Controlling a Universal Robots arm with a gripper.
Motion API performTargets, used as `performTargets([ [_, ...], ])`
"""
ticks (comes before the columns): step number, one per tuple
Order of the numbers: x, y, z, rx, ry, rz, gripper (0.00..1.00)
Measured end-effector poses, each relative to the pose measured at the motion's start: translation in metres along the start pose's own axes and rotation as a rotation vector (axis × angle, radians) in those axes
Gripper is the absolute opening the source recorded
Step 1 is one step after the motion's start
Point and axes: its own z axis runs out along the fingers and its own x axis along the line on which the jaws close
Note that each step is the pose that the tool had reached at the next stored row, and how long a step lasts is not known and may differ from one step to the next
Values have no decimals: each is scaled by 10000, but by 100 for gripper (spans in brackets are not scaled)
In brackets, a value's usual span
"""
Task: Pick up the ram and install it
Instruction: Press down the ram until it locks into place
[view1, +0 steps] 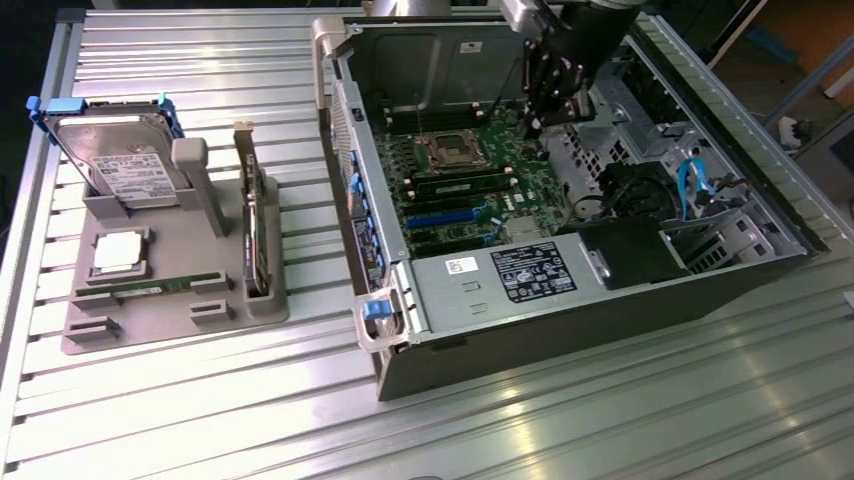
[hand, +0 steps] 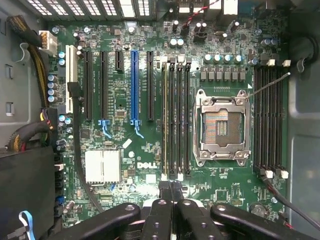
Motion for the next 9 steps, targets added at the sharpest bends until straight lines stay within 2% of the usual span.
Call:
performTargets([
  [9, 2, -2, 109, 7, 1, 0, 11],
])
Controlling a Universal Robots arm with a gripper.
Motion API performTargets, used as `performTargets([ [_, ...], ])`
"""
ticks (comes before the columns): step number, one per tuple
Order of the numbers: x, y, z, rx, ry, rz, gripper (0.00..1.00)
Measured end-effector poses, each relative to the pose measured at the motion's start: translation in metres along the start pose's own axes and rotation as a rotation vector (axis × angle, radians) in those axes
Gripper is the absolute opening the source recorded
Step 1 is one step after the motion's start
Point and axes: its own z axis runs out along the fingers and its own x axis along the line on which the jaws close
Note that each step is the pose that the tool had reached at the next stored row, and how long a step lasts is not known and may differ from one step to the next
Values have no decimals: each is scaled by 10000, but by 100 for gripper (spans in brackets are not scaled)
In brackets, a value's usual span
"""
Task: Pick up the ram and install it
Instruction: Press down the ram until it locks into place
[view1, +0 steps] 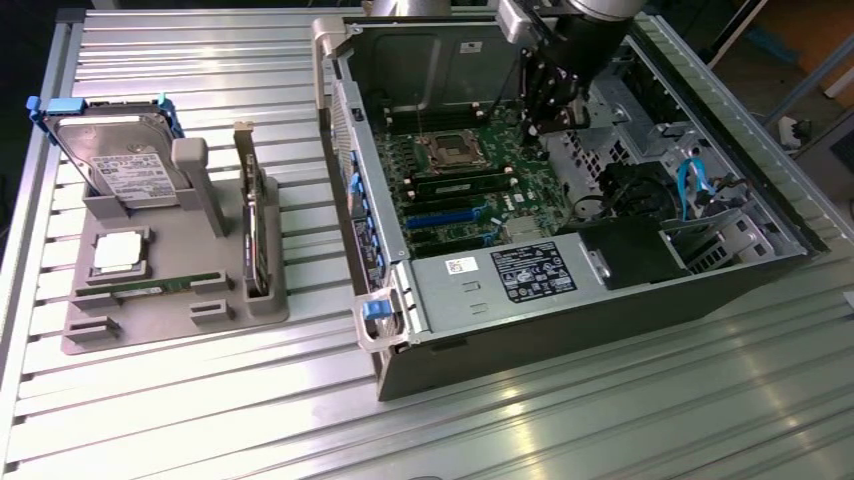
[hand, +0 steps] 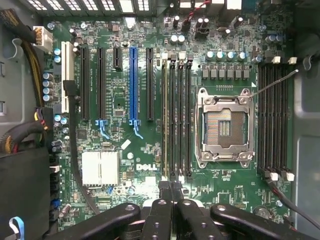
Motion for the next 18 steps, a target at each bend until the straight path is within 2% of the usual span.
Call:
performTargets([
  [18, 4, -6, 263, 16, 1, 0, 11],
])
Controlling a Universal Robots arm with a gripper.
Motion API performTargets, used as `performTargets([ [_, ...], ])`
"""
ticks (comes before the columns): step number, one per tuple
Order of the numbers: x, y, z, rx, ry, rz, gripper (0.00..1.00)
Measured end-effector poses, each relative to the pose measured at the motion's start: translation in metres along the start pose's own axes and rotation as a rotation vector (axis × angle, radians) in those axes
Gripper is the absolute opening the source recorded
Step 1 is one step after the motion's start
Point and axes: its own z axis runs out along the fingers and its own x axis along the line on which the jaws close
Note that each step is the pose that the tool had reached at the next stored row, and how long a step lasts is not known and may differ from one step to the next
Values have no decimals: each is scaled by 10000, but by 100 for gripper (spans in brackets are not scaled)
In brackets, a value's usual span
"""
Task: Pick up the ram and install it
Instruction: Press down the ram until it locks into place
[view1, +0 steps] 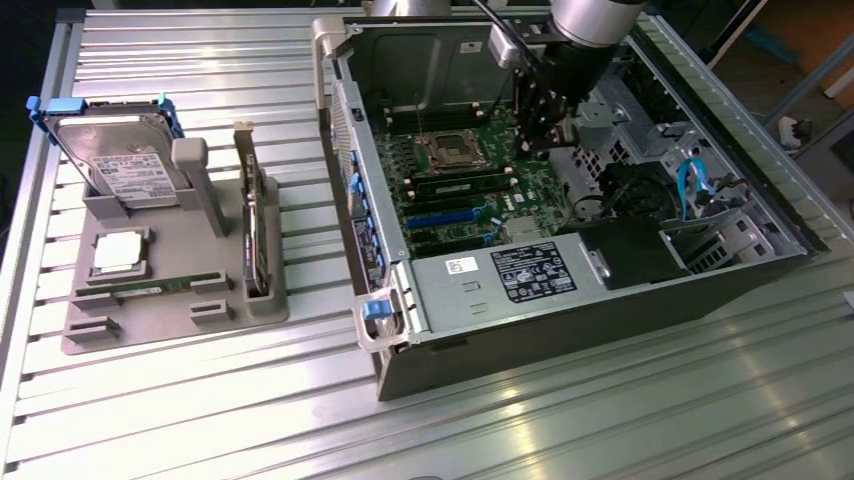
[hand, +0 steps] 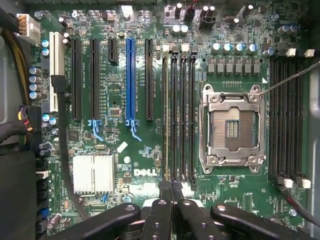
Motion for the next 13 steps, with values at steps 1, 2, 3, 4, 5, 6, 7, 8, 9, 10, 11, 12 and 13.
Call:
performTargets([
  [1, 0, 0, 9, 0, -1, 0, 11],
  [2, 0, 0, 21, 1, 0, 0, 11],
  [3, 0, -1, 31, 1, 0, 0, 11],
  [4, 1, -1, 41, 2, -1, 0, 11],
  [5, 1, -1, 57, 3, -1, 0, 11],
  [6, 1, -1, 67, 3, 0, 0, 11],
  [7, 1, -1, 76, 4, -1, 0, 11],
  [8, 1, -1, 88, 5, 0, 0, 11],
  [9, 1, -2, 98, 6, 0, 0, 11],
  [10, 2, -2, 108, 6, 0, 0, 11],
  [11, 2, -2, 117, 7, 0, 0, 11],
  [12, 2, -2, 126, 7, 0, 0, 11],
  [13, 2, -2, 136, 8, -1, 0, 11],
])
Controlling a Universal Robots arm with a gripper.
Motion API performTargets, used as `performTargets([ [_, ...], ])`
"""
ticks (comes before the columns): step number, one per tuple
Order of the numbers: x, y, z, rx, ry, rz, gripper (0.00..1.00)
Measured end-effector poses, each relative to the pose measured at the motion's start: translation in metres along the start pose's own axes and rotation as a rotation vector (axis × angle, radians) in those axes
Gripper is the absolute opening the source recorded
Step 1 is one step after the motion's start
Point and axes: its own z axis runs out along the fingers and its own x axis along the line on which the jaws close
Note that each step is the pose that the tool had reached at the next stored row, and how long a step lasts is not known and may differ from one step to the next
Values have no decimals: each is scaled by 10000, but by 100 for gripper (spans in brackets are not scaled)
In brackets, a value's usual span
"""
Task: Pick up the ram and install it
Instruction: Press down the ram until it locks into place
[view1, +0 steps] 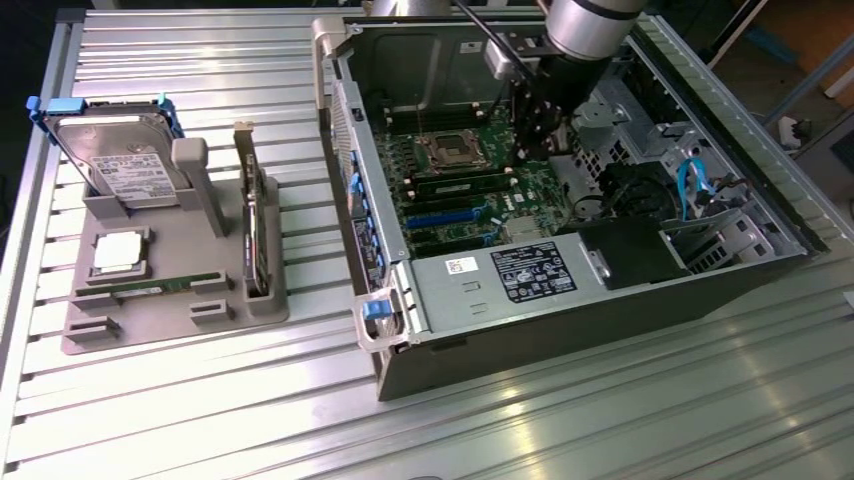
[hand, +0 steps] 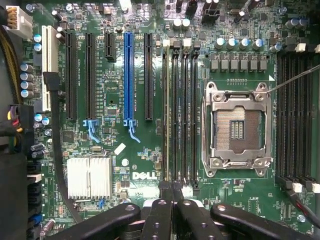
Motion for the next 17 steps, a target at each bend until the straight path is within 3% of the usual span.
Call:
performTargets([
  [17, 1, -2, 98, 4, 2, 0, 11],
])
